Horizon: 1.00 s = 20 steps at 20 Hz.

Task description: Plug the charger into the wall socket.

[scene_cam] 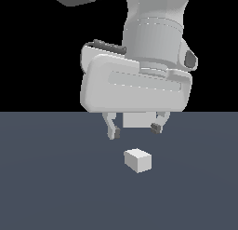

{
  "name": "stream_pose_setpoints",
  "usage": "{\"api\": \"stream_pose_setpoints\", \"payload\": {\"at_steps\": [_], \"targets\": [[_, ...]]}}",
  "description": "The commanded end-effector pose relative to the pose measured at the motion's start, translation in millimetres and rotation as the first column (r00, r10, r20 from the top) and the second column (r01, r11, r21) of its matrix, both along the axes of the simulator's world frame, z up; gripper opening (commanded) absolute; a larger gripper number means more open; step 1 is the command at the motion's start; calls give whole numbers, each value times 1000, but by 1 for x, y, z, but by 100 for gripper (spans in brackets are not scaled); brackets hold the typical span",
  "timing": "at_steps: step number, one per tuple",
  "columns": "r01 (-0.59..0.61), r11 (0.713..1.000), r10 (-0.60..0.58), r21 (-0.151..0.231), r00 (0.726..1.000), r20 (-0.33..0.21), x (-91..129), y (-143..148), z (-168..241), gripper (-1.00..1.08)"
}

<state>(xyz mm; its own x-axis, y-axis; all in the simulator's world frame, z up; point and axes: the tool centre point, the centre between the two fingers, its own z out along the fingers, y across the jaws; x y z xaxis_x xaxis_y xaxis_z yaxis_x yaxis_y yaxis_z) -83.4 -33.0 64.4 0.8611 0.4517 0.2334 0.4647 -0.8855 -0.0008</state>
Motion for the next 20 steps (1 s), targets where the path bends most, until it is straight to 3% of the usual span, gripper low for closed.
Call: {"api": "stream_pose_setpoints", "payload": {"at_steps": [1,9,20], "targets": [[-8,1000,8,0,1000,3,-1,0,-2,100],[-6,1000,6,0,1000,2,-1,-1,-8,100],[-9,1000,9,0,1000,2,-1,-1,-49,100]]}}
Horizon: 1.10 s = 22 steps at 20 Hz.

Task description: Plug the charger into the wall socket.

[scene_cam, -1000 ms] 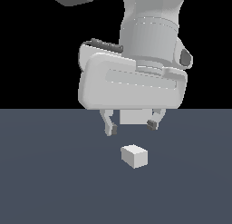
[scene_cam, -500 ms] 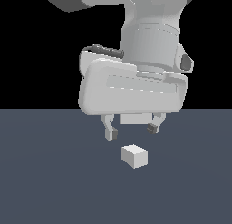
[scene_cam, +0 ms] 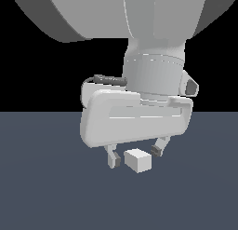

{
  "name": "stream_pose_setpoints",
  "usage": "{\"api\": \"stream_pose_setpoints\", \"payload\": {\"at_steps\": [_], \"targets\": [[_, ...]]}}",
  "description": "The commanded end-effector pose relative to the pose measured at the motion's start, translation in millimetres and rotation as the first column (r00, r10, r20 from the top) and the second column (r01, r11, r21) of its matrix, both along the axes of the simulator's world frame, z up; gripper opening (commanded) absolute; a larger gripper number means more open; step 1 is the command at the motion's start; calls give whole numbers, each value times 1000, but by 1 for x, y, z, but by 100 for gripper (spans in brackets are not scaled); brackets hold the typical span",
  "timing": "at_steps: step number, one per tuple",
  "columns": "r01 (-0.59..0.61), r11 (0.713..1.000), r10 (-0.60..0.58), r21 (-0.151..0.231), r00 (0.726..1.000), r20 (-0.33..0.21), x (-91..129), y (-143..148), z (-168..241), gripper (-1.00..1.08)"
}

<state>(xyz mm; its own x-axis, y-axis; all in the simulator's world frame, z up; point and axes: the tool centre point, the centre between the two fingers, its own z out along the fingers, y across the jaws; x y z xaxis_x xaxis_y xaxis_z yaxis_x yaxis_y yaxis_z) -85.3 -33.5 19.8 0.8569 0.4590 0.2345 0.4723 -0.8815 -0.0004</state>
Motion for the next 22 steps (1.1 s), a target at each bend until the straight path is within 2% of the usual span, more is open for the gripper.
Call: {"api": "stream_pose_setpoints", "payload": {"at_steps": [1,4,5,16,22], "targets": [[0,1000,0,0,1000,1,0,0,-6,100],[0,1000,0,0,1000,1,1,0,-8,100],[0,1000,0,0,1000,1,1,0,-8,-100],[1,1000,-1,0,1000,1,1,0,-8,-100],[39,999,-39,1,999,2,8,-2,1,-100]]}}
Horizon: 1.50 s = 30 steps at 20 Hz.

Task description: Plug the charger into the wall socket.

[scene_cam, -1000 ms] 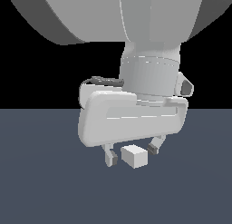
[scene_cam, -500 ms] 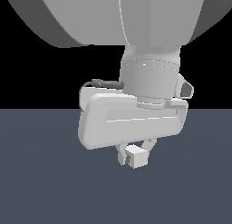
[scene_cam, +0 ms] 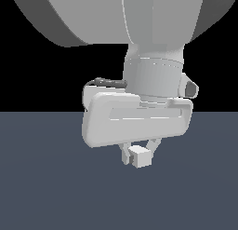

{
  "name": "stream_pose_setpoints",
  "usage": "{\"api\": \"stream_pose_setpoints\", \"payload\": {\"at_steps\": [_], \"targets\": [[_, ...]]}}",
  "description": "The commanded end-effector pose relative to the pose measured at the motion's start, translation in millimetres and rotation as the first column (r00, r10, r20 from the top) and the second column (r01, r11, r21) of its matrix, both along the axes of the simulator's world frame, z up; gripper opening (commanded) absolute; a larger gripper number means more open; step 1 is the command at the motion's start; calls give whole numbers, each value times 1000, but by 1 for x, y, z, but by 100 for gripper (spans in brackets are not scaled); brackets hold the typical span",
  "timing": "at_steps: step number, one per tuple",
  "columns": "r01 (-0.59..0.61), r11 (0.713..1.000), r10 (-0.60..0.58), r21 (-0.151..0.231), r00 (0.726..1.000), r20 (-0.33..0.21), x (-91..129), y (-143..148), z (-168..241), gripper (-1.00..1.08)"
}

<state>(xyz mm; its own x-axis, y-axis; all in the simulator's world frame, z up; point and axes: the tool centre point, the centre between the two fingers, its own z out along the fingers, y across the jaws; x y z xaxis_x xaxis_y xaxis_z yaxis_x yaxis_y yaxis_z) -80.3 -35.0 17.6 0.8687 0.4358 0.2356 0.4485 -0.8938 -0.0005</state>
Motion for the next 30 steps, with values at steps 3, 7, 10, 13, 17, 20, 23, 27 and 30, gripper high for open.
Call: {"api": "stream_pose_setpoints", "payload": {"at_steps": [3,7,10,13,17,20,23,27,30], "targets": [[51,999,-51,1,999,2,10,-2,12,-100],[120,993,-120,3,993,3,22,-6,28,-100],[181,983,-181,3,983,3,33,-11,42,-100],[241,971,-241,3,971,3,43,-17,55,-100],[300,954,-300,2,954,2,52,-24,68,-100],[332,943,-332,1,943,2,57,-28,75,-100],[353,936,-353,0,936,1,60,-31,80,-100],[365,931,-365,0,931,1,62,-33,82,-100],[366,931,-366,0,931,1,62,-33,83,-100]]}}
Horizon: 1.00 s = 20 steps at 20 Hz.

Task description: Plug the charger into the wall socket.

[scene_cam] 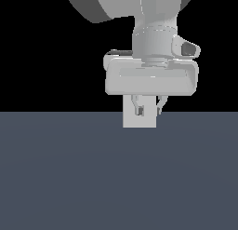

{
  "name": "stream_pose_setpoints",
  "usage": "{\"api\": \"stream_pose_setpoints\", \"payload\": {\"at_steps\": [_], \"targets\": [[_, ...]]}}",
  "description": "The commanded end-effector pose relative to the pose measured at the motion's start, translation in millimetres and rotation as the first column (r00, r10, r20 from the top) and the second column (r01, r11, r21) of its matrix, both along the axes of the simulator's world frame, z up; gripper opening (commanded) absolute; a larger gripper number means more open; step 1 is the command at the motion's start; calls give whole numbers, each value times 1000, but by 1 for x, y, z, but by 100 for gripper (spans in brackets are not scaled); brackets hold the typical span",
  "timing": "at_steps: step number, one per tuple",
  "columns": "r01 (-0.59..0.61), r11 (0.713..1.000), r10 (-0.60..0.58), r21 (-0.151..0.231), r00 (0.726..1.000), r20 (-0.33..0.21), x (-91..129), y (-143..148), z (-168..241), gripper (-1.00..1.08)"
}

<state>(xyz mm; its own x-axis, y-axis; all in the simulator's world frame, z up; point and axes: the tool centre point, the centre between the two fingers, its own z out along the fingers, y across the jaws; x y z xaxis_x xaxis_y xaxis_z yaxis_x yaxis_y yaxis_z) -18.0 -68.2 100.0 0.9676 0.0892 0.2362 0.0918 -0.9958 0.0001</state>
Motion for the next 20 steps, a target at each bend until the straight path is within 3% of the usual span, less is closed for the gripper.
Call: {"api": "stream_pose_setpoints", "payload": {"at_steps": [1,8,20], "targets": [[1,1000,-1,0,1000,0,0,0,0,-100],[1,1000,-1,0,1000,0,7,1,0,-100],[1,1000,-1,-1,1000,0,45,4,0,-100]]}}
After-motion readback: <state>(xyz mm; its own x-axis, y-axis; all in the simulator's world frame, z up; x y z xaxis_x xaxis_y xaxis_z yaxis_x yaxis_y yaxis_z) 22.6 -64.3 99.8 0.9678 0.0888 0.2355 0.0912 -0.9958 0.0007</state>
